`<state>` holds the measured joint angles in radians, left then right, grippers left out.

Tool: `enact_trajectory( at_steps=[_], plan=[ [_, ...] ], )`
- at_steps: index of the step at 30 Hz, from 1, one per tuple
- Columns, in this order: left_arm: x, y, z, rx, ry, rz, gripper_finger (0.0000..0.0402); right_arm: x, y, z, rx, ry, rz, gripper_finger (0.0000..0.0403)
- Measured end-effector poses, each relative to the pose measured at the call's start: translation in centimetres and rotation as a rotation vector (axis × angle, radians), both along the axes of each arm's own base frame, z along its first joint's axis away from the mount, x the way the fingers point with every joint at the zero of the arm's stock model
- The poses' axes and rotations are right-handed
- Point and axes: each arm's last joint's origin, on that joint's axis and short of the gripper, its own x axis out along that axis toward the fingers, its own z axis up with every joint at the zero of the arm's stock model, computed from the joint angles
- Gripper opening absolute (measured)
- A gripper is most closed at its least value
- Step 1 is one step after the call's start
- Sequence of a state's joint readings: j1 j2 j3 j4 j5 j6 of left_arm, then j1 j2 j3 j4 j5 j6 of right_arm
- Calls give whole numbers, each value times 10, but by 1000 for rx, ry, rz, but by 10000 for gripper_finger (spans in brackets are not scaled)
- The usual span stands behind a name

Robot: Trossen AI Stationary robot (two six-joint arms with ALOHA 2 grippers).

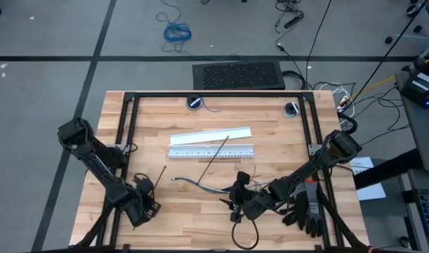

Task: Ziptie cables
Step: Wrap the black zip tie around the colored cable wires

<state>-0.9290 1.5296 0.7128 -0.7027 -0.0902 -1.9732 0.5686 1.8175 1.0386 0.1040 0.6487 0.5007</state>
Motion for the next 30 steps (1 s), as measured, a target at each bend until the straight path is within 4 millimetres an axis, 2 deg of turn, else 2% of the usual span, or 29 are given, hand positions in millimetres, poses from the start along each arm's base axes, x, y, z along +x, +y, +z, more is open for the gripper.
enact_trajectory(
  at_steps=[4, 9, 10, 20, 23, 30],
  plan=[
    [1, -1, -1, -13, -8, 8, 125, 0, 0, 0, 3, -2, -1, 164],
    [3, -3, -1, -31, -22, 7, 22, 0, 0, 0, 4, -5, -4, 164],
    [3, -3, -1, -30, -22, 4, 12, 0, 0, 0, 4, -5, -4, 164],
    [5, -5, 2, -3, -44, -37, 1, 0, 0, 0, 1, -4, -4, 164],
    [7, -6, 12, 53, -88, -53, 1, 0, 0, 0, 2, -4, -4, 164],
    [18, -12, 52, 153, -316, -100, 0, 1, 1, 2, 23, -26, -13, 164]
  ],
)
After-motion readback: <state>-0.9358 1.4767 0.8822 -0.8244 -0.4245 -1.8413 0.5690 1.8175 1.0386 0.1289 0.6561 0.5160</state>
